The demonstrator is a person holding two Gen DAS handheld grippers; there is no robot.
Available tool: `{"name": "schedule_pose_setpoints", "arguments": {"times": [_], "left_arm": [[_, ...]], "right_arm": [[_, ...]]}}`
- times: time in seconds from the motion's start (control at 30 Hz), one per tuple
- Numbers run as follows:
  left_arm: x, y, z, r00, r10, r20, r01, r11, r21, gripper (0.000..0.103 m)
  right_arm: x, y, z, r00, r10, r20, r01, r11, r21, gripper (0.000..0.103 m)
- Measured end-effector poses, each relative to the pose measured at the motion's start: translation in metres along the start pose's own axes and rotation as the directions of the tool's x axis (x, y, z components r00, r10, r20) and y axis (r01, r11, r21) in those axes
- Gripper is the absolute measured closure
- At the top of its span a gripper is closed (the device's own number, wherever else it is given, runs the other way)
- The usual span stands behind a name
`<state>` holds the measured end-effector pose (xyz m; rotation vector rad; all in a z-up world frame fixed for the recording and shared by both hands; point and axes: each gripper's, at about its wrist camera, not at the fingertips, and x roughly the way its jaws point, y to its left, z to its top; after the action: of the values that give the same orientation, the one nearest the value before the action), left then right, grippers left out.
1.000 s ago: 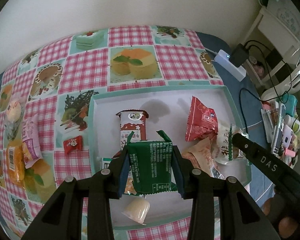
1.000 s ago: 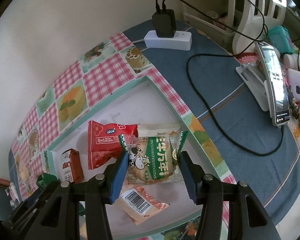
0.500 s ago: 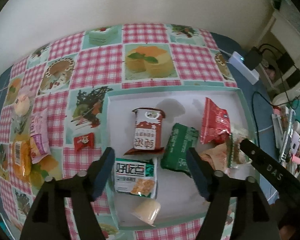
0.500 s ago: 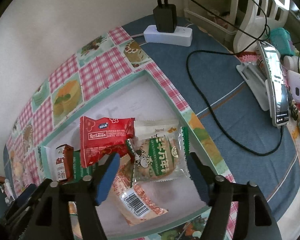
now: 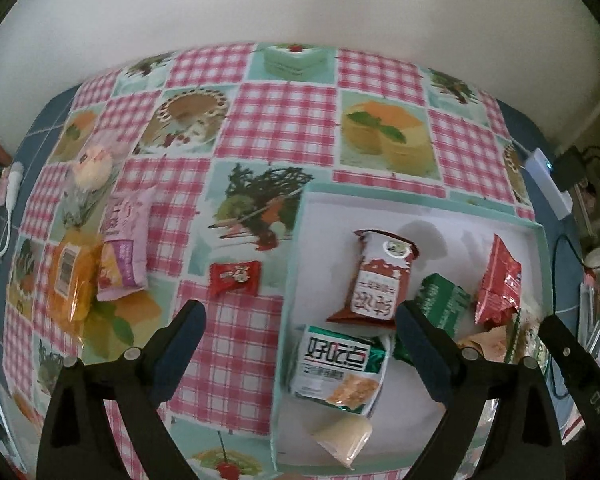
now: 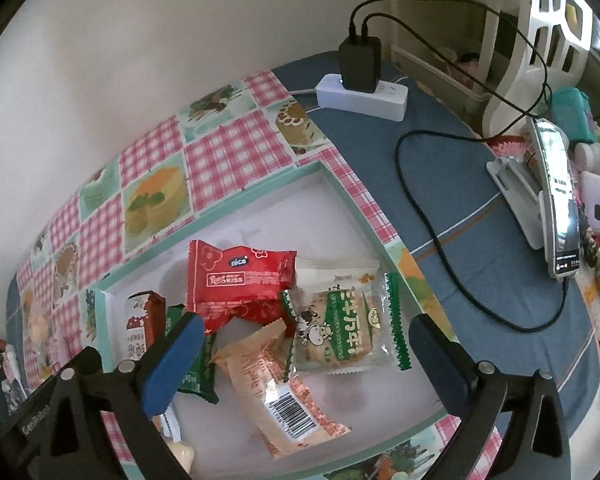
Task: Organize snacks
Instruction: 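Open both tools and withdraw them from the tray toward the snack pile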
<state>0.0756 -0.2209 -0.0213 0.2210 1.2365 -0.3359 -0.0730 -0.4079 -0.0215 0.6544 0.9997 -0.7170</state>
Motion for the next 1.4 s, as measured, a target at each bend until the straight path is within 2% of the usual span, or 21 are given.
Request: {"name": "schedule_pose_setpoints", "arguments": {"times": [0.37,0.5,0.6,0.77,0.87,1.03,1.2,1.4], "left_arm": [[-0.019,0.025,0.004,0.999,0.004,0.039,-0.002,0.999,-0.049,0.007],[-0.026,0.039,0.008,0.999,0.007,0.054,-0.005,0.999,-0.049,0.007],[-0.029,0.052,0.01,0.998,0.021,0.063,-0.018,0.999,-0.051,0.007],[-0.029,0.088,0.005,0.996,0.07,0.063,-0.062,0.991,-0.115,0.007],[-0.026,0.118,0.001,0.993,0.106,0.049,-0.096,0.98,-0.174,0.007],[-0.024,0.168,-0.003,0.994,0.101,0.034,-0.087,0.953,-0.289,0.007],[-0.028,0.214,-0.006,0.989,0.145,0.037,-0.121,0.921,-0.371,0.007],[-0.029,0.26,-0.013,0.99,0.137,0.031,-0.107,0.882,-0.459,0.007]], "right_arm": [[-0.035,0.016,-0.002,0.999,-0.005,0.046,0.006,1.0,-0.021,0.0],[-0.045,0.03,-0.005,0.998,0.018,0.064,-0.016,0.999,-0.035,0.0],[-0.037,0.049,-0.012,0.999,0.028,0.034,-0.025,0.997,-0.072,0.0],[-0.029,0.077,-0.024,0.999,0.037,-0.004,-0.037,0.992,-0.119,0.0],[-0.029,0.092,-0.031,0.999,0.044,-0.01,-0.045,0.987,-0.154,0.0],[-0.03,0.116,-0.042,0.998,0.055,-0.017,-0.057,0.98,-0.191,0.0],[-0.032,0.151,-0.056,0.995,0.095,-0.032,-0.1,0.963,-0.252,0.0],[-0.029,0.182,-0.071,0.993,0.109,-0.053,-0.12,0.948,-0.295,0.0]]}}
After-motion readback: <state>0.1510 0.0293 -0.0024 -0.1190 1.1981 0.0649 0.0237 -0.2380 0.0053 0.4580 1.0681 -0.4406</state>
